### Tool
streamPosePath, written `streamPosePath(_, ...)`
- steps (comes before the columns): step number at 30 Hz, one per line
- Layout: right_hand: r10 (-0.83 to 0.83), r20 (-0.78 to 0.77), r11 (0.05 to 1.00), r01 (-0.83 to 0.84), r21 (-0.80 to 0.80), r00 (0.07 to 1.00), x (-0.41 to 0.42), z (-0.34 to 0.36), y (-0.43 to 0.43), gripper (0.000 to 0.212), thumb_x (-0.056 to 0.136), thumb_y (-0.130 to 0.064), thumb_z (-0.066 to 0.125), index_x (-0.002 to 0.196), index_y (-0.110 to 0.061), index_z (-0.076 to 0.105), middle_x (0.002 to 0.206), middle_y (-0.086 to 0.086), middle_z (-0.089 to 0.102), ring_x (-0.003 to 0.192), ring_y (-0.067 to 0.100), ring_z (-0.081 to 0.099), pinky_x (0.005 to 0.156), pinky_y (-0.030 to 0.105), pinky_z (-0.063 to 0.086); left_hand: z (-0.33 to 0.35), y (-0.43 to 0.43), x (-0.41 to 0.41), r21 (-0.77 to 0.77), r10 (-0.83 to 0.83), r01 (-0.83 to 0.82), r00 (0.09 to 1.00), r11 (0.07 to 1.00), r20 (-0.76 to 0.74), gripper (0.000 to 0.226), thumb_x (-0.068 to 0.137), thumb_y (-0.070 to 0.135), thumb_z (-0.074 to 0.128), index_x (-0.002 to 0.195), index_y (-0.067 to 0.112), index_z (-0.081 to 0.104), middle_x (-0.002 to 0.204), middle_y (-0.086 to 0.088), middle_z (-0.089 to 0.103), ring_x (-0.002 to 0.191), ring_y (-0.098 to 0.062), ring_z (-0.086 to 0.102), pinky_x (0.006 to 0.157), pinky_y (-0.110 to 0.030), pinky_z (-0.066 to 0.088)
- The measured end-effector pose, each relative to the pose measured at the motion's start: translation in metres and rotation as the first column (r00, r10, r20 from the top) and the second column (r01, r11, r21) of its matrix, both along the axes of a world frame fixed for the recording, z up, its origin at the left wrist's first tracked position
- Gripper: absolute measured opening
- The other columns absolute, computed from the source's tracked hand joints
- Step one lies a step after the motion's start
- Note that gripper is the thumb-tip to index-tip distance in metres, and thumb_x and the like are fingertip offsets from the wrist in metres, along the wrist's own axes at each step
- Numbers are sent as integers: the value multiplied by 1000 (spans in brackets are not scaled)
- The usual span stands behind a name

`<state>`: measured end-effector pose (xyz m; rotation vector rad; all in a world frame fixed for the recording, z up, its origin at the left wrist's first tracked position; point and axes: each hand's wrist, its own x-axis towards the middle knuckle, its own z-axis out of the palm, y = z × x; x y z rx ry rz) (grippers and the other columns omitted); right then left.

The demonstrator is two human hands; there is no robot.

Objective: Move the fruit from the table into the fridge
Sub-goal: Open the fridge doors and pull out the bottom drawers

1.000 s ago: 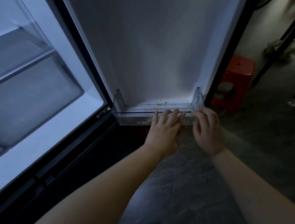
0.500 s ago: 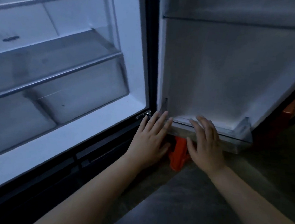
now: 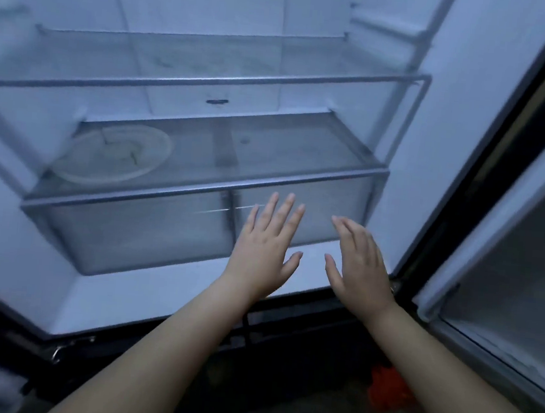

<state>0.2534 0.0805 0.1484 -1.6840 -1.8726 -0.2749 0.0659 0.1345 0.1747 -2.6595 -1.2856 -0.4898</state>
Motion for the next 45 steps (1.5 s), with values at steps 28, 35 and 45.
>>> streamPosePath(28, 262, 232, 965, -253, -68, 937, -102, -15, 179, 82, 66, -10, 74, 139, 2, 37, 134, 19, 46, 126, 33, 35, 111, 43, 17, -23, 103, -115, -49, 408, -411, 911, 910, -62, 84, 76, 45, 64, 146, 13, 30, 151, -9, 33, 140, -30, 28, 112, -49, 18)
streamPosePath(35, 384, 7, 919, -381, -101, 924, -93, -6, 157, 73, 83, -15, 64, 146, -10, 28, 150, 7, 31, 140, 20, 18, 116, 31, 14, -22, 91, -104, -132, 445, -436, 894, 890, 44, 74, 93, 41, 44, 151, 18, 2, 159, -1, -4, 145, -20, -8, 118, -40, -4)
streamPosePath(45, -101, -973, 921, -349, -170, 207, -74, -6, 115, 27, 93, -9, 55, 119, -17, 52, 122, 2, 57, 113, 12, 56, 98, 28, 43, -31, 58, -65, -658, 662, 85, -158, 748, 733, 30, 95, 14, 50, 123, 24, 49, 134, 0, 51, 119, -9, 49, 103, -27, 36)
